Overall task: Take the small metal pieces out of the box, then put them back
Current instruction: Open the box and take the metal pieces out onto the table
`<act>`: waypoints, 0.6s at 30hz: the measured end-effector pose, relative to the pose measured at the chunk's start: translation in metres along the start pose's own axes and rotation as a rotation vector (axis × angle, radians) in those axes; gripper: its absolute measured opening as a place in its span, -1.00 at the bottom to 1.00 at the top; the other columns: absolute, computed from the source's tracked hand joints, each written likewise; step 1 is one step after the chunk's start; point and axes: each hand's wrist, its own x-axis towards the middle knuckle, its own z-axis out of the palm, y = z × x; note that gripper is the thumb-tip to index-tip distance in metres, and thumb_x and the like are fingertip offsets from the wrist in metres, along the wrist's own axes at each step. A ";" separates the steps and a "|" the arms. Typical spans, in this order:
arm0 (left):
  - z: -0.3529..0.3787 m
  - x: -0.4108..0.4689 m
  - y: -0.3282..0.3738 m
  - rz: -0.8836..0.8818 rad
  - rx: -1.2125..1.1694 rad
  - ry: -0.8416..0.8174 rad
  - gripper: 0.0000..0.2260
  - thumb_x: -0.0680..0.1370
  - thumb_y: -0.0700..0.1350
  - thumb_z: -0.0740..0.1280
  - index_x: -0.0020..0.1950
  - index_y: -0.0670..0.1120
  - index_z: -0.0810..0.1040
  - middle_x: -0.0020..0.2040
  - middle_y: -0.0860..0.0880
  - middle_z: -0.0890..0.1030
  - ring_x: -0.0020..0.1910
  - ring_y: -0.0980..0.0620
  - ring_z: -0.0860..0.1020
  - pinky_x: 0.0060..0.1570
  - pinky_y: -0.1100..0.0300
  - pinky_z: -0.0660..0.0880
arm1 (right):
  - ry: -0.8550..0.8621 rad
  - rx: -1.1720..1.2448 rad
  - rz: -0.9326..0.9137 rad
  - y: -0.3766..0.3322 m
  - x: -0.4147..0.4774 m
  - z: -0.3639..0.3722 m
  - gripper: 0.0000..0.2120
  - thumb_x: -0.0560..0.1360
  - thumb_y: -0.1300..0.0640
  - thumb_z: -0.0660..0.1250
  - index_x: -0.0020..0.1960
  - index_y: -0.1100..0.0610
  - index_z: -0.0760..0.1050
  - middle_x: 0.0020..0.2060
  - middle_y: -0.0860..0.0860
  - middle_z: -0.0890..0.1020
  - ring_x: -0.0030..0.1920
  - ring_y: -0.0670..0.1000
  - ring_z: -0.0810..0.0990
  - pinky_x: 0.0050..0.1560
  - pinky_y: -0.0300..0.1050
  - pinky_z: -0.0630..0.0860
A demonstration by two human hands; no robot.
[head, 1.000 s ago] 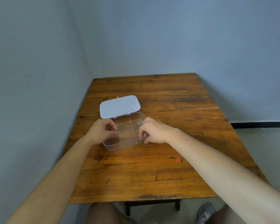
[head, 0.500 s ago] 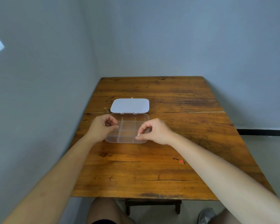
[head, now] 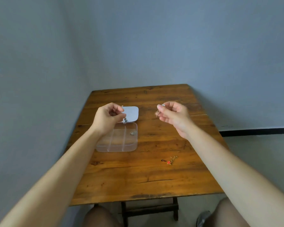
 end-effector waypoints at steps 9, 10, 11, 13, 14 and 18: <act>0.085 -0.012 0.043 0.061 -0.144 -0.113 -0.89 0.49 -0.29 0.48 -0.07 -0.14 0.59 -0.24 -0.08 0.62 -0.32 0.13 0.61 -0.21 0.25 0.58 | 0.235 -0.132 0.007 -0.003 -0.028 -0.099 -0.79 0.50 0.17 0.49 0.09 0.17 0.56 -0.02 0.10 0.70 -0.10 -0.01 0.73 -0.09 -0.19 0.65; 0.096 -0.015 0.041 0.051 -0.153 -0.133 -0.89 0.50 -0.30 0.48 -0.07 -0.14 0.58 -0.25 -0.07 0.62 -0.32 0.14 0.61 -0.18 0.25 0.59 | 0.255 -0.172 0.022 0.003 -0.031 -0.109 -0.81 0.51 0.19 0.48 0.08 0.17 0.56 -0.02 0.10 0.70 -0.10 -0.02 0.73 -0.11 -0.21 0.65; 0.108 -0.018 0.038 0.038 -0.151 -0.156 -0.88 0.50 -0.30 0.47 -0.08 -0.14 0.58 -0.25 -0.05 0.63 -0.30 0.12 0.62 -0.15 0.21 0.60 | 0.273 -0.216 0.040 0.010 -0.034 -0.118 -0.83 0.51 0.19 0.47 0.07 0.16 0.57 -0.02 0.10 0.70 -0.10 -0.01 0.73 -0.10 -0.20 0.65; 0.129 -0.022 0.031 0.027 -0.116 -0.203 -0.88 0.50 -0.30 0.47 -0.08 -0.13 0.57 -0.26 -0.05 0.64 -0.26 0.05 0.63 -0.09 0.11 0.63 | 0.298 -0.301 0.066 0.025 -0.037 -0.132 -0.87 0.52 0.19 0.46 0.05 0.12 0.58 -0.04 0.08 0.71 -0.09 0.00 0.73 -0.07 -0.16 0.66; 0.138 -0.023 0.028 0.027 -0.102 -0.223 -0.88 0.49 -0.31 0.48 -0.08 -0.14 0.58 -0.25 -0.06 0.64 -0.25 0.01 0.64 -0.06 0.04 0.64 | 0.304 -0.345 0.075 0.031 -0.038 -0.138 -0.88 0.52 0.19 0.46 0.04 0.11 0.58 -0.06 0.07 0.71 -0.09 0.00 0.73 -0.04 -0.12 0.67; 0.171 -0.020 0.020 0.003 -0.062 -0.263 -0.86 0.48 -0.32 0.49 -0.08 -0.14 0.59 -0.19 -0.14 0.63 -0.20 -0.06 0.63 -0.01 -0.05 0.63 | 0.312 -0.487 0.088 0.049 -0.035 -0.151 -0.88 0.52 0.19 0.45 0.05 0.11 0.60 -0.13 0.01 0.71 -0.10 0.01 0.72 -0.02 -0.08 0.67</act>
